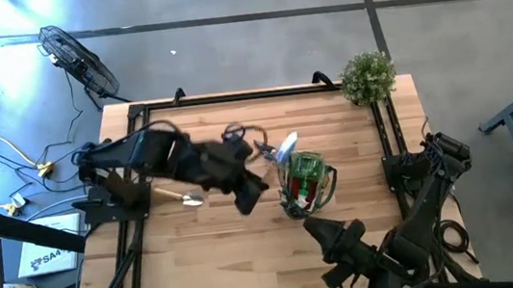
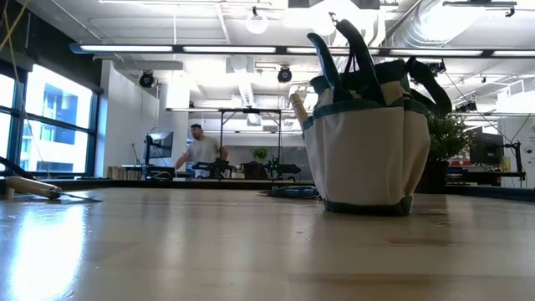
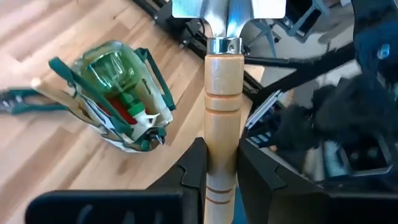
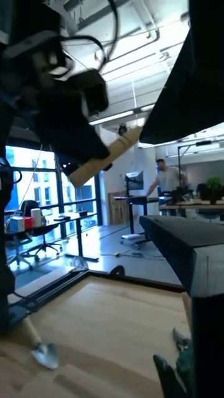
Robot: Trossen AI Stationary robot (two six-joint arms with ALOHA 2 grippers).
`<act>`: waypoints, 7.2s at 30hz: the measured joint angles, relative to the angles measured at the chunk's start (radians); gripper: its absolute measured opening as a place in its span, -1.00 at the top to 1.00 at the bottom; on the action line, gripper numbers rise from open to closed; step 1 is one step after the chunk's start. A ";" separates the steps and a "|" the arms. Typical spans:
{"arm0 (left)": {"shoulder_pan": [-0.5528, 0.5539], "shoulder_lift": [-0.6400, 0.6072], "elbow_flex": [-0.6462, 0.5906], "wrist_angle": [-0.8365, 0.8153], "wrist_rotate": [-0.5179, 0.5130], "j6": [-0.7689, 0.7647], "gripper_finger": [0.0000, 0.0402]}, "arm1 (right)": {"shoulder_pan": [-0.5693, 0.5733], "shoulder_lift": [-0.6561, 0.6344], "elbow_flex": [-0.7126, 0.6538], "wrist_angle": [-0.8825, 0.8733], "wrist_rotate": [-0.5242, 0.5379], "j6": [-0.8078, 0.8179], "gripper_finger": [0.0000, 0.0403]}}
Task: Pick & Place Garden tools in Gardening bag
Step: Put the bottom brown trowel into the gardening bag
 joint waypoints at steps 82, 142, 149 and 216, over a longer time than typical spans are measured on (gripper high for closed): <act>0.107 0.059 0.000 -0.039 0.308 0.054 0.74 | -0.292 0.016 -0.002 0.316 -0.398 -0.722 0.43; 0.030 -0.021 -0.016 -0.397 -0.186 0.125 0.16 | 0.100 -0.328 -0.104 -0.207 -0.629 1.252 0.74; -0.060 -0.010 -0.014 -0.395 -0.192 0.133 0.16 | 0.238 -0.491 -0.476 0.086 -0.425 1.340 0.74; -0.371 0.092 -0.014 -0.395 -0.490 0.167 0.16 | -1.100 -0.953 -1.550 1.604 -2.178 0.836 0.74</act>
